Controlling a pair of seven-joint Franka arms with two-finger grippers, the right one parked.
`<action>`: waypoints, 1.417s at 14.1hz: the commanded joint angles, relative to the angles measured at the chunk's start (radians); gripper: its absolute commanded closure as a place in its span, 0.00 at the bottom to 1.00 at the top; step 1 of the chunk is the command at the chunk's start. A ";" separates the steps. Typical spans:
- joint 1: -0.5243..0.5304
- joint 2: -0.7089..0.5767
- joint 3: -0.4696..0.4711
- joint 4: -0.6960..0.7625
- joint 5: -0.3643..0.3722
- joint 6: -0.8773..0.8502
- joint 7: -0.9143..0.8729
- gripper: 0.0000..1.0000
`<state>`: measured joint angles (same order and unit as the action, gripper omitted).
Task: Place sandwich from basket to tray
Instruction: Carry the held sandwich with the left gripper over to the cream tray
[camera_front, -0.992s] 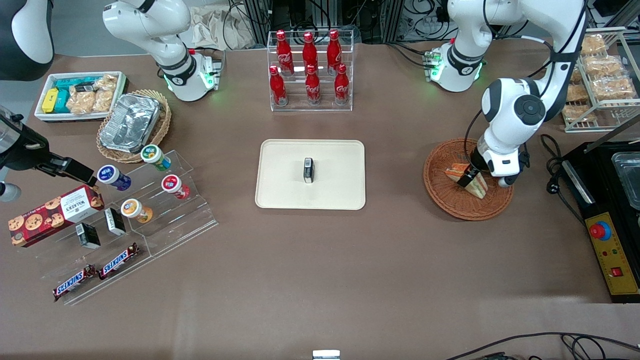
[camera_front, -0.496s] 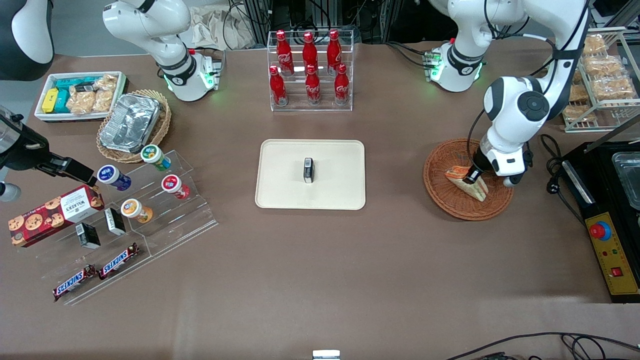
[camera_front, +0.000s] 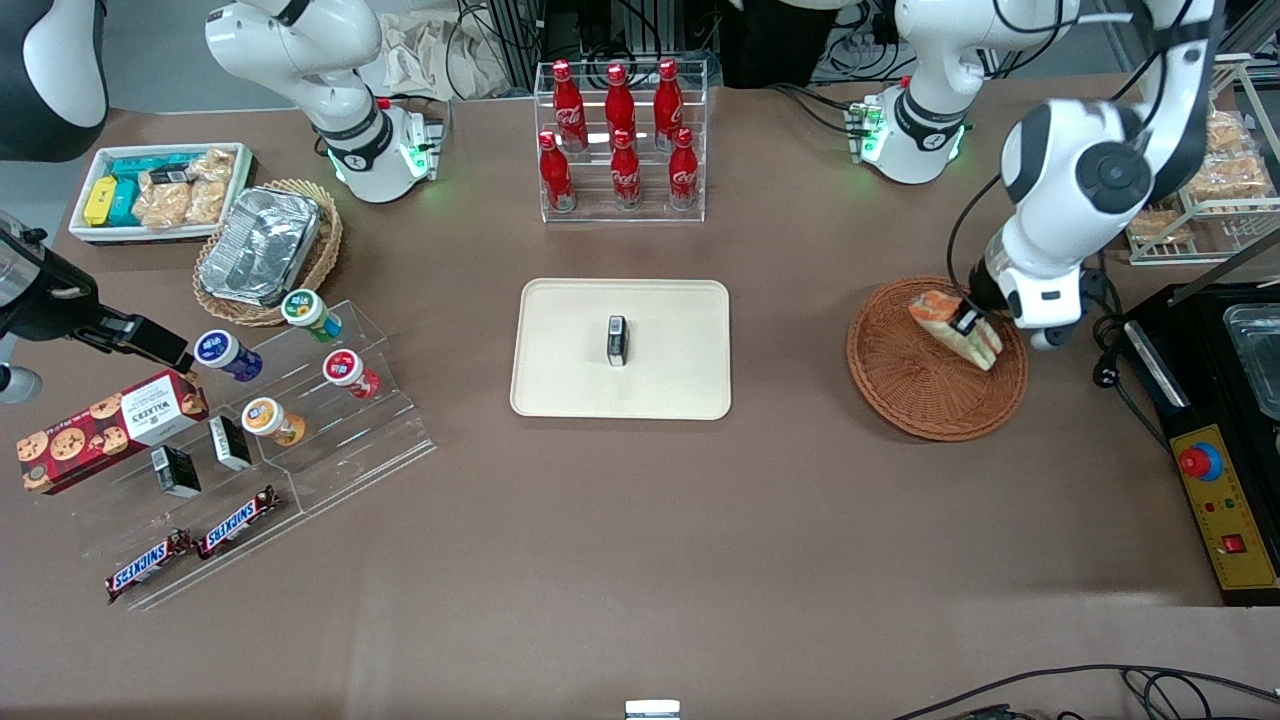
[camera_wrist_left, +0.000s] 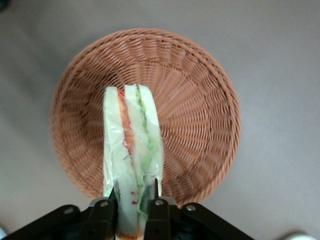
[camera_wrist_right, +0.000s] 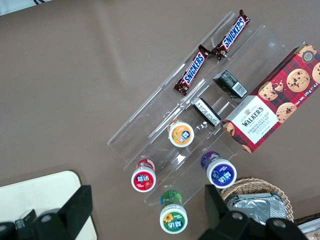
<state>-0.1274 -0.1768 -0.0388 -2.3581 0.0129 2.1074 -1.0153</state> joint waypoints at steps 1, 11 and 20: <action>-0.014 -0.001 -0.041 0.201 0.016 -0.252 0.001 1.00; -0.015 0.020 -0.283 0.336 -0.059 -0.353 0.127 1.00; -0.221 0.287 -0.332 0.457 -0.025 -0.201 0.116 1.00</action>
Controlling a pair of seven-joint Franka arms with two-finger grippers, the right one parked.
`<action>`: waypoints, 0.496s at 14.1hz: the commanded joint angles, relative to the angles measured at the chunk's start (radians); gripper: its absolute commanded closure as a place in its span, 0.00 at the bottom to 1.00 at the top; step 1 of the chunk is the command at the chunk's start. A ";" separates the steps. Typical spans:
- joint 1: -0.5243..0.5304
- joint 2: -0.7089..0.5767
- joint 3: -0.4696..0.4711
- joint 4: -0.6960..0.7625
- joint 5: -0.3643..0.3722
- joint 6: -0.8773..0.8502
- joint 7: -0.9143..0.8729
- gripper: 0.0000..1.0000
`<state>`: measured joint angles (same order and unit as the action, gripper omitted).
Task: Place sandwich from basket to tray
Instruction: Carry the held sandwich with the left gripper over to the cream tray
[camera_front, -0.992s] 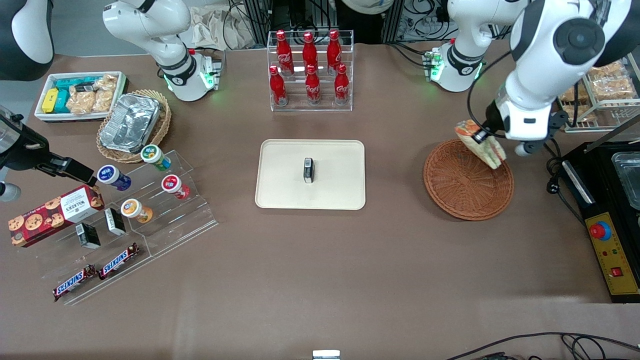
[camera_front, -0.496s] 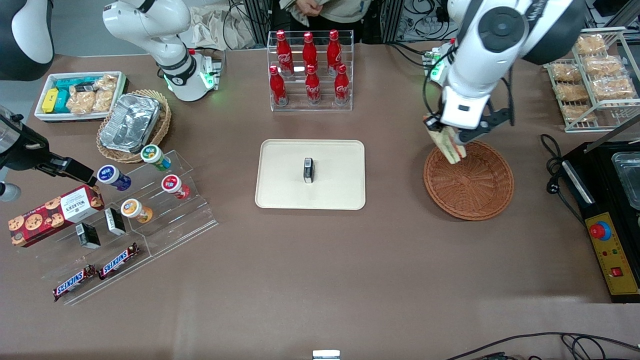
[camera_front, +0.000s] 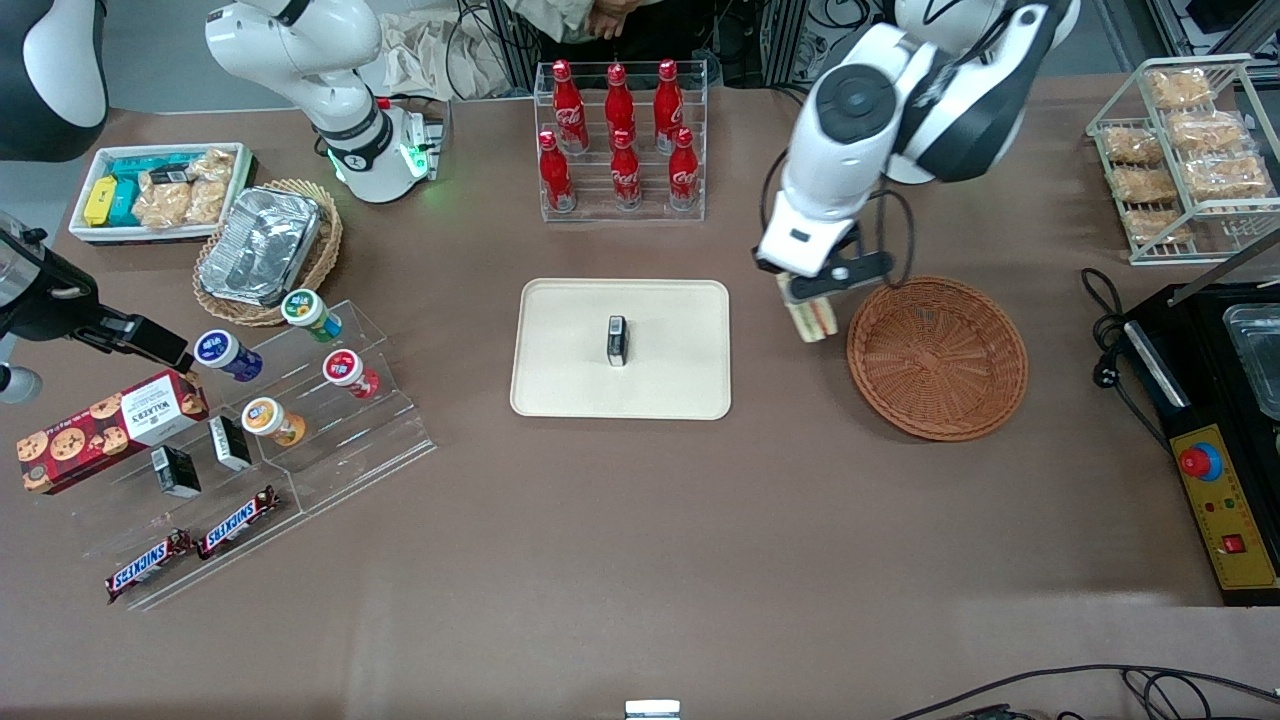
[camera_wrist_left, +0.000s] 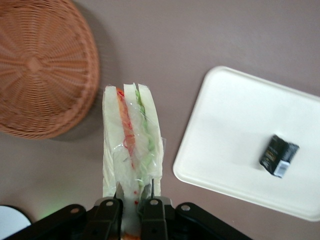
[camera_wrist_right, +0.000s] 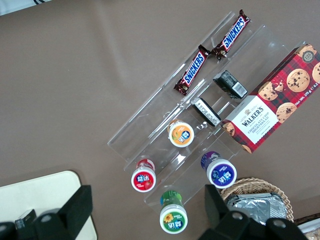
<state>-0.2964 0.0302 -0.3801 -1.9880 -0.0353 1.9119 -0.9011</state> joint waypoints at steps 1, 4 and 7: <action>-0.061 0.100 0.009 0.095 0.025 0.034 0.001 1.00; -0.085 0.157 0.007 0.089 0.029 0.176 0.017 1.00; -0.104 0.224 0.007 0.086 0.029 0.294 0.093 1.00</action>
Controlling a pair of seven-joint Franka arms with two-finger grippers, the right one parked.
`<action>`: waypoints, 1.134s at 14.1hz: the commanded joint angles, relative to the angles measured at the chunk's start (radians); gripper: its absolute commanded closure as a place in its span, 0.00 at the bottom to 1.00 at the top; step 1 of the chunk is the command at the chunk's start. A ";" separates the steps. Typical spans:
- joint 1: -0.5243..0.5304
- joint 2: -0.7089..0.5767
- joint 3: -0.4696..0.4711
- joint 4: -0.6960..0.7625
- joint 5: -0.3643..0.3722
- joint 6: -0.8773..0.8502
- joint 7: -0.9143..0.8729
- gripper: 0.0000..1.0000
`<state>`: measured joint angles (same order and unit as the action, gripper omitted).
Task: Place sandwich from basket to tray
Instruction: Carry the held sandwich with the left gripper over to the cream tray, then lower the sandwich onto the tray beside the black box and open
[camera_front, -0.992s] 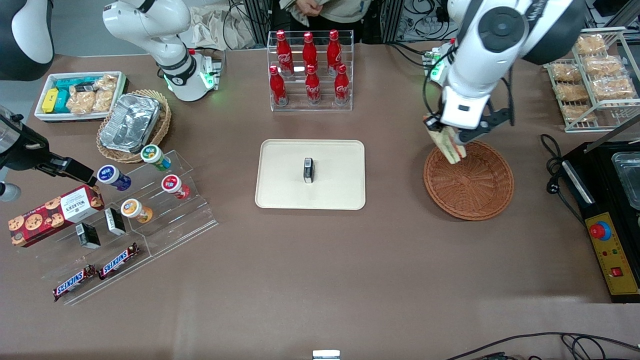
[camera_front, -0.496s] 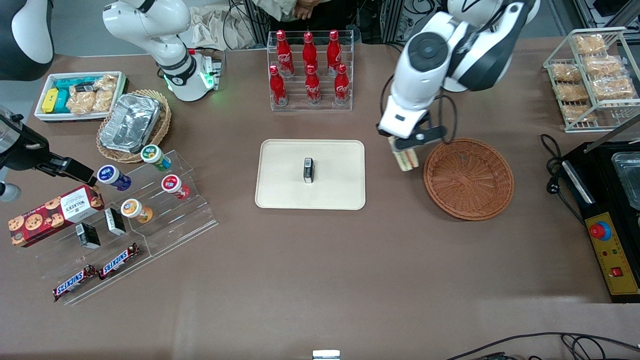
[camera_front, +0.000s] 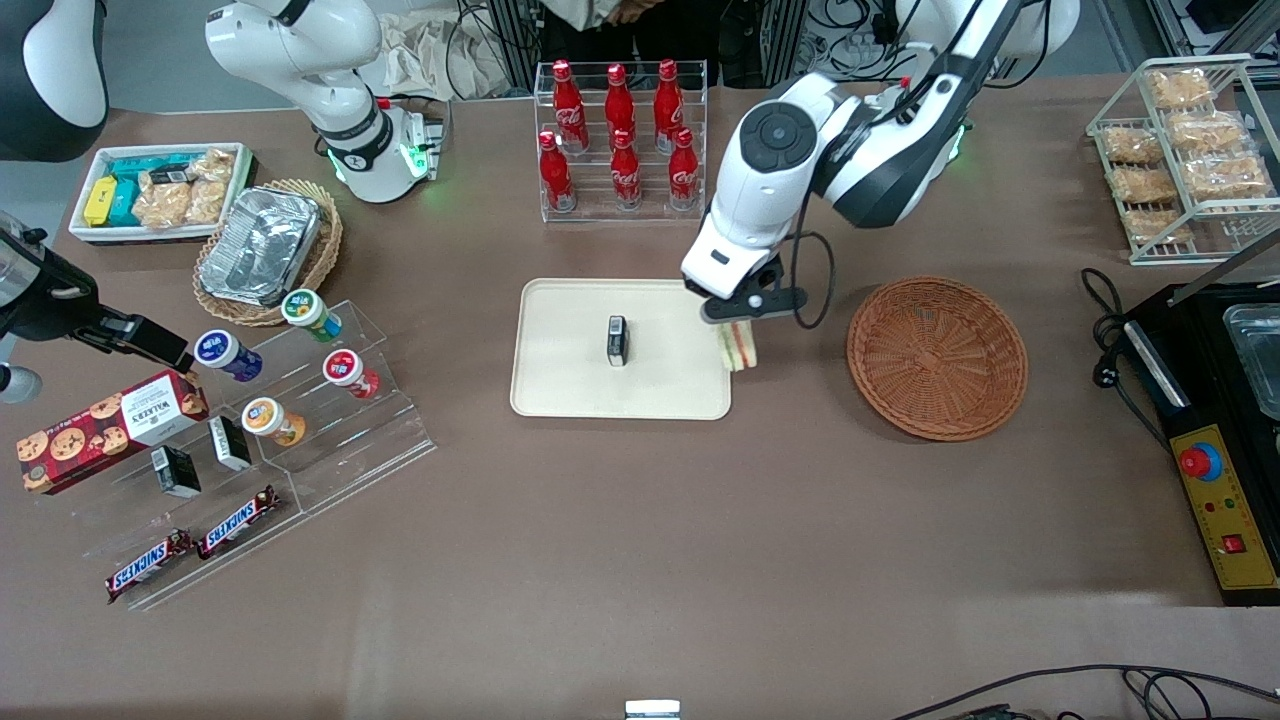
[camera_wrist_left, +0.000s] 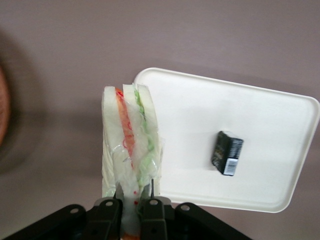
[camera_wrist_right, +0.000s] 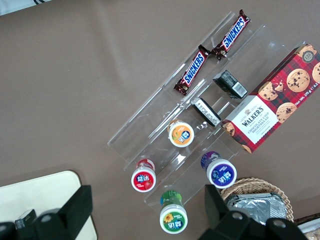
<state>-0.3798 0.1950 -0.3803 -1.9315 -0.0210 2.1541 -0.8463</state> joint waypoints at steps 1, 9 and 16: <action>-0.039 0.090 0.008 0.026 0.016 0.099 0.039 1.00; -0.097 0.244 0.015 -0.003 0.088 0.236 0.029 1.00; -0.085 0.247 0.029 -0.033 0.139 0.233 0.056 0.23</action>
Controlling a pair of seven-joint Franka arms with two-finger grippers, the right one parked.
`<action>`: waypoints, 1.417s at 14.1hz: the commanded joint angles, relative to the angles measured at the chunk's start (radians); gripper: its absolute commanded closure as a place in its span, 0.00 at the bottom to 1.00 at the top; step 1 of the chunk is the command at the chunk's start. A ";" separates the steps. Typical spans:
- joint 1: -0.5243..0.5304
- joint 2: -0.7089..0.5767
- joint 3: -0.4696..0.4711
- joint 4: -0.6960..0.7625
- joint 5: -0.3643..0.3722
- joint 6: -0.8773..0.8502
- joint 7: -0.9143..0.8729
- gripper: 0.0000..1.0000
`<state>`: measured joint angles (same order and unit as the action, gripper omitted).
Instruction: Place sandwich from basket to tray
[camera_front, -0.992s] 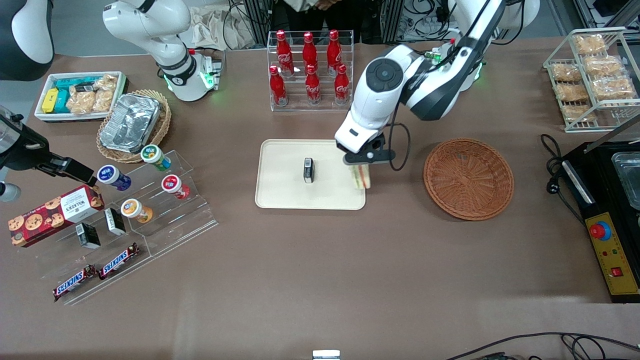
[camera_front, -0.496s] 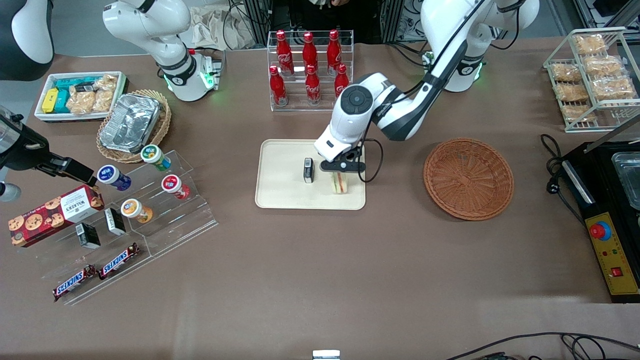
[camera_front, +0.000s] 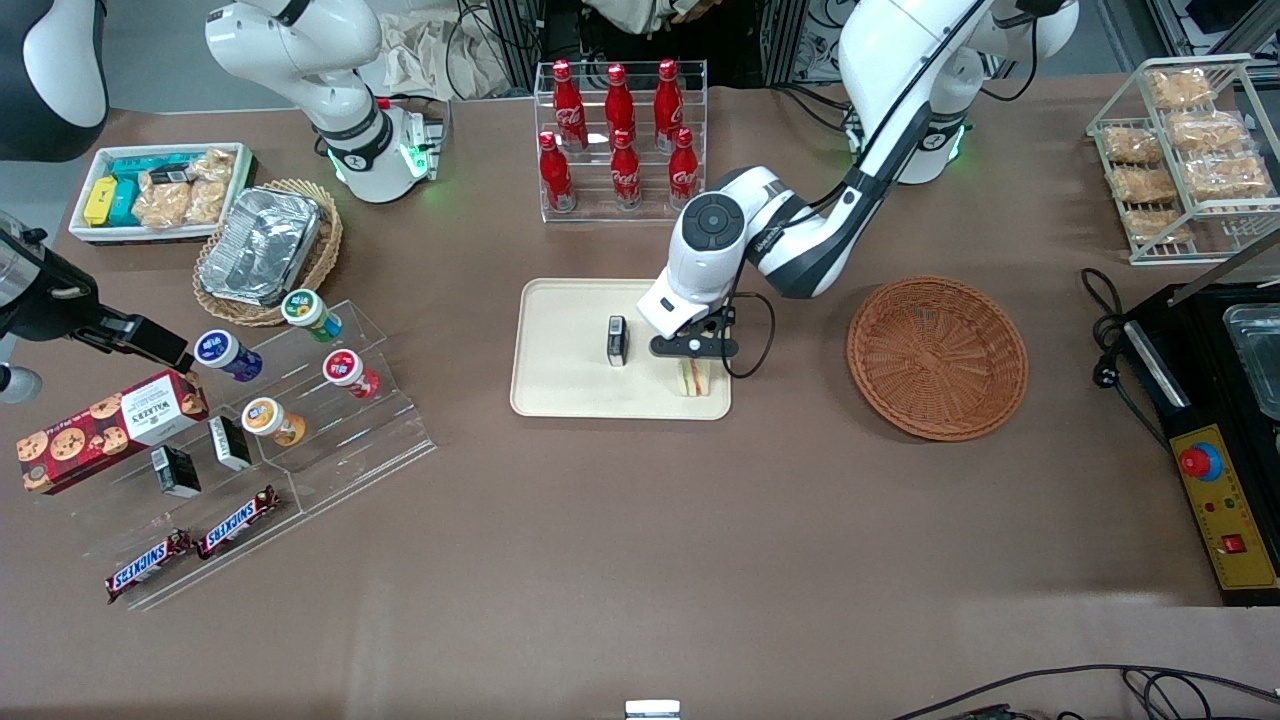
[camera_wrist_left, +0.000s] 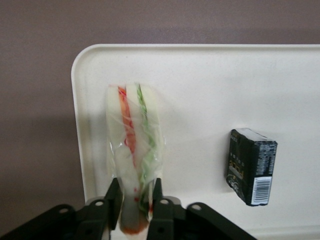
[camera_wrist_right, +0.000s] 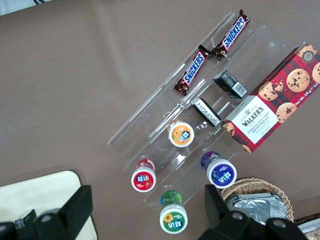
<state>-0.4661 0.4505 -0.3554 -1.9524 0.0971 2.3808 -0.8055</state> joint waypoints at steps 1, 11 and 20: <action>0.001 -0.012 0.004 -0.013 0.042 0.006 0.002 0.00; 0.167 -0.306 0.056 0.078 0.047 -0.462 -0.012 0.00; 0.538 -0.472 0.053 0.079 0.076 -0.612 0.528 0.00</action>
<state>0.0164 0.0169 -0.2857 -1.8605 0.1792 1.8101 -0.4085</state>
